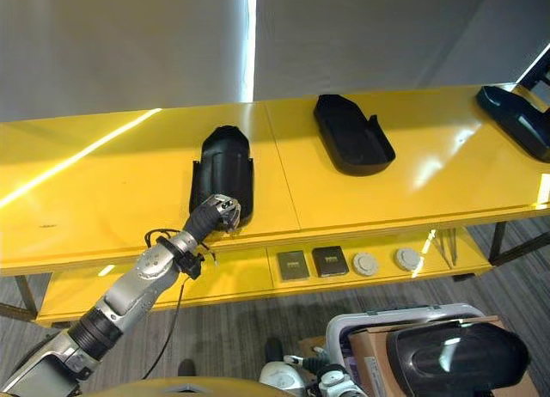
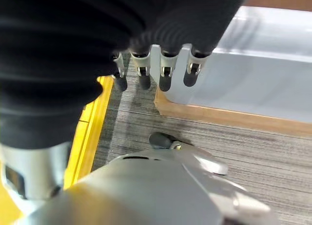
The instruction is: Move parts from the plastic box to the shelf.
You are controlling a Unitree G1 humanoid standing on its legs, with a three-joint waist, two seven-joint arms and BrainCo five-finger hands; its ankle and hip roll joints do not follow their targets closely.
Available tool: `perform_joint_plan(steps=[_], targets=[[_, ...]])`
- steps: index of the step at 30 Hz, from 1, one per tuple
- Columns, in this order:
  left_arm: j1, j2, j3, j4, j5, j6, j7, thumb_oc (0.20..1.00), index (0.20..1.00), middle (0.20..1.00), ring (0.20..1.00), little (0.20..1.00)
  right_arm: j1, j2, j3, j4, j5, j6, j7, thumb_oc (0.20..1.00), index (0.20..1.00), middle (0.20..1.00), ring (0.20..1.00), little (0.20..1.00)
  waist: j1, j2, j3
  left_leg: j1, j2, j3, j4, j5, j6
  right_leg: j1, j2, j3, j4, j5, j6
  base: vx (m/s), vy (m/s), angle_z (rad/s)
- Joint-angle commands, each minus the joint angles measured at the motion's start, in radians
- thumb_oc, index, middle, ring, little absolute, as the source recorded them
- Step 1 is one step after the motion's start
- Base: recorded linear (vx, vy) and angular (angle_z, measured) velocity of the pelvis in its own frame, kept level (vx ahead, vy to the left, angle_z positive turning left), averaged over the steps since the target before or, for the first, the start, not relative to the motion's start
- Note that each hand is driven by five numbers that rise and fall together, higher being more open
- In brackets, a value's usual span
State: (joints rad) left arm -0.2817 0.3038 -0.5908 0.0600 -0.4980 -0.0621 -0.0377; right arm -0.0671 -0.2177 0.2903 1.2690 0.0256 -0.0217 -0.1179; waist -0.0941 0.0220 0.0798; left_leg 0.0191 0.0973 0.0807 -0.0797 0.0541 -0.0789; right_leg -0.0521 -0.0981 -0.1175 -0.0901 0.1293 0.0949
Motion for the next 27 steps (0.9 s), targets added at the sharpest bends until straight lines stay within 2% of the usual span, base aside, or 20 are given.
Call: perform_joint_plan(steps=[1,10,27], targets=[[-0.068,0.005,0.03,0.015,0.008,-0.052,0.028,0.2,0.2,0.2,0.2,0.2,-0.009,0.032,0.036,0.023,0.014,0.004,-0.022,1.0,1.0,1.0,1.0,1.0,0.002,-0.035,0.044,-0.005,0.016,-0.015,-0.008,-0.048,0.003,0.081,-0.047,-0.023,0.003,-0.107,0.048,0.0,0.0,0.0],[-0.127,-0.004,0.056,0.087,0.049,-0.064,0.074,0.2,0.2,0.2,0.2,0.2,-0.023,0.031,0.06,-0.012,0.013,-0.002,-0.032,1.0,1.0,1.0,1.0,1.0,-0.008,-0.04,0.068,-0.035,0.019,-0.008,-0.008,-0.033,0.0,0.045,-0.044,-0.009,0.003,-0.092,0.049,-0.01,-0.004,-0.02],[-0.308,-0.015,0.158,0.197,0.127,-0.119,0.244,0.2,0.2,0.2,0.2,0.2,-0.015,0.026,0.077,-0.029,0.011,-0.014,-0.046,1.0,1.0,1.0,1.0,1.0,-0.036,-0.042,0.088,-0.077,0.025,0.012,-0.008,-0.017,-0.007,-0.01,-0.039,0.013,0.003,-0.076,0.05,0.0,-0.004,-0.04]])
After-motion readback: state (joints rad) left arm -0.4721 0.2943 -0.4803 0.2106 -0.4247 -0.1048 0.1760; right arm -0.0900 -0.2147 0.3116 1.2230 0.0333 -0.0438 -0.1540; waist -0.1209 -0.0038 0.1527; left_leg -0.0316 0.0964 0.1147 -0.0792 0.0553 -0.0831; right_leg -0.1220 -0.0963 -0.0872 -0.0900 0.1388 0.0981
